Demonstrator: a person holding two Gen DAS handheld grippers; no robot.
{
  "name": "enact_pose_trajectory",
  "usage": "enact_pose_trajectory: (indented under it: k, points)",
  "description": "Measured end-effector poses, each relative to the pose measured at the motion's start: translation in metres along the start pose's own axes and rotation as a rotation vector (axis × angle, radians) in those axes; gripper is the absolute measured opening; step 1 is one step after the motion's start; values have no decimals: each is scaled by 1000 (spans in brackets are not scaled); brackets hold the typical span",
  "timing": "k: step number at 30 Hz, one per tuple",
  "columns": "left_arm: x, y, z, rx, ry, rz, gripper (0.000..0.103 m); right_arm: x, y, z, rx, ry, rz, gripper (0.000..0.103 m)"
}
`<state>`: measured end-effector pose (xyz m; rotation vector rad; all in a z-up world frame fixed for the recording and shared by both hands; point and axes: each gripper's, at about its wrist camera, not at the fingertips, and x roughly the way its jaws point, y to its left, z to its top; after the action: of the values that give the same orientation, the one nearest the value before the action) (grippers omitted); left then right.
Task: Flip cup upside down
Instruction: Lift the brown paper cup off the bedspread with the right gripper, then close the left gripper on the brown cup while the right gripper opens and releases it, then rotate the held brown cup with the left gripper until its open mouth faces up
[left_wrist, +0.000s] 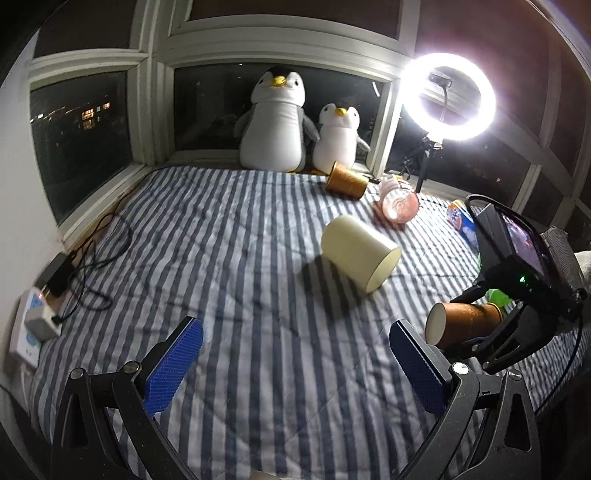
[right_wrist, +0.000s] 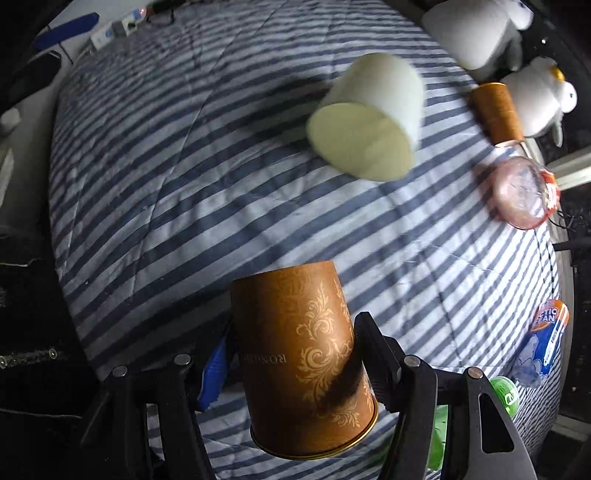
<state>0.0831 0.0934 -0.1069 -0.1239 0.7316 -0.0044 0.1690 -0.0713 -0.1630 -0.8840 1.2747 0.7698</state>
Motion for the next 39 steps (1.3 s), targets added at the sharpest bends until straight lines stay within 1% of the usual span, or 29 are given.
enact_pose_trajectory:
  k: [2,5,7,9,12,15,17,19,20,21,22,23,24,25,28,29,32,33,36,39]
  points:
    - [-3,2,-4,-8,4,4,102,4,11,5,-18,14,-16,61]
    - [-6,4,-9,-18,11,14,102,9,17,11,-5,27,-27,61]
    - [-7,3,-12,-18,19,22,102,9,20,14,-3,16,-43,65]
    - [-6,0,-13,-23,33,22,102,5,26,17,-2,-14,-54,67]
    - [-1,-6,-14,-39,69,1,102,-9,31,20,2,-68,-62,68]
    - [7,-15,-14,-82,117,-52,102,-33,35,8,22,-145,-75,68]
    - [14,-21,-13,-142,150,-86,102,-55,33,-10,75,-224,-74,68]
    - [23,-25,-11,-238,185,-124,102,-73,29,-27,141,-305,-76,68]
    - [30,-28,-10,-304,210,-148,102,-81,26,-45,199,-358,-94,68]
    - [34,-30,-11,-346,226,-164,102,-88,23,-58,262,-400,-114,68]
    - [40,-33,-11,-403,248,-186,102,-91,18,-69,314,-429,-125,68]
    - [45,-36,-11,-451,261,-199,102,-95,16,-87,391,-461,-145,68]
    - [52,-41,-12,-510,277,-213,102,-95,16,-98,430,-474,-156,68]
    - [57,-45,-14,-553,292,-227,102,-96,21,-116,478,-501,-166,68]
    - [77,-60,-25,-695,362,-266,102,-95,32,-149,556,-531,-211,68]
    - [84,-66,-29,-729,380,-270,102,-95,38,-164,582,-544,-215,68]
    - [103,-89,-43,-813,435,-290,101,-95,49,-192,643,-567,-213,68]
    - [108,-94,-47,-831,448,-287,100,-97,51,-203,662,-575,-217,68]
    - [125,-106,-58,-904,474,-281,99,-101,58,-221,700,-584,-237,68]
    - [135,-110,-64,-969,477,-269,97,-107,64,-239,715,-597,-246,68]
